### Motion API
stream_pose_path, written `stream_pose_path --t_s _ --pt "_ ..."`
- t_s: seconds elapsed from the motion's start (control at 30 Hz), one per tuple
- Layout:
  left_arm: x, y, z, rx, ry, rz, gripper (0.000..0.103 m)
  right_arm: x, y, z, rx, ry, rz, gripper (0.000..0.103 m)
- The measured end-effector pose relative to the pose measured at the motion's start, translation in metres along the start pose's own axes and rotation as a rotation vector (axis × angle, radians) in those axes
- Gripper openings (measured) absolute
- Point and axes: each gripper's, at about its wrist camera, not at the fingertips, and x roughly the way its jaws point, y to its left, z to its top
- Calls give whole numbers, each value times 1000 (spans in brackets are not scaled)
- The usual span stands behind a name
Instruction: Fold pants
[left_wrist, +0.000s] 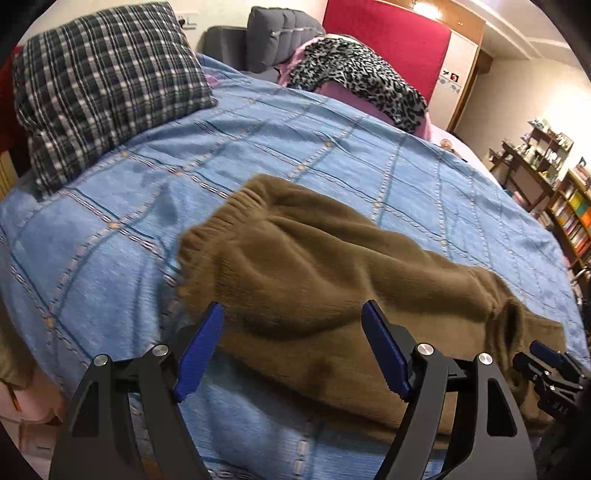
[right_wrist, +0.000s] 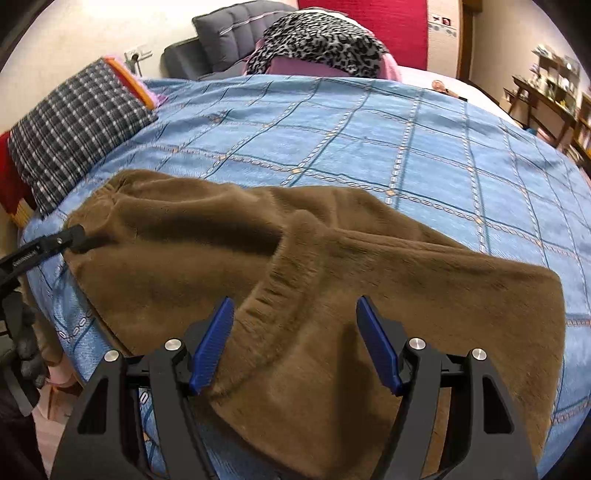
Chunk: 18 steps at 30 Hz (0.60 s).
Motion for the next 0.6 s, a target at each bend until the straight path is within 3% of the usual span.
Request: stream_pose_path --t_s 0.17,0.4,0.47,0.6 --pt "0 11 0 5 -7 29 77 23 5 1 -5 38 -23 71" --pt "6 20 -2 7 5 91 77 41 11 2 -45 57 -68 80" --pt "8 21 -2 10 11 102 90 46 14 3 -55 61 -82 82" --pt "15 26 -2 1 27 90 91 50 18 2 -66 60 -100 85"
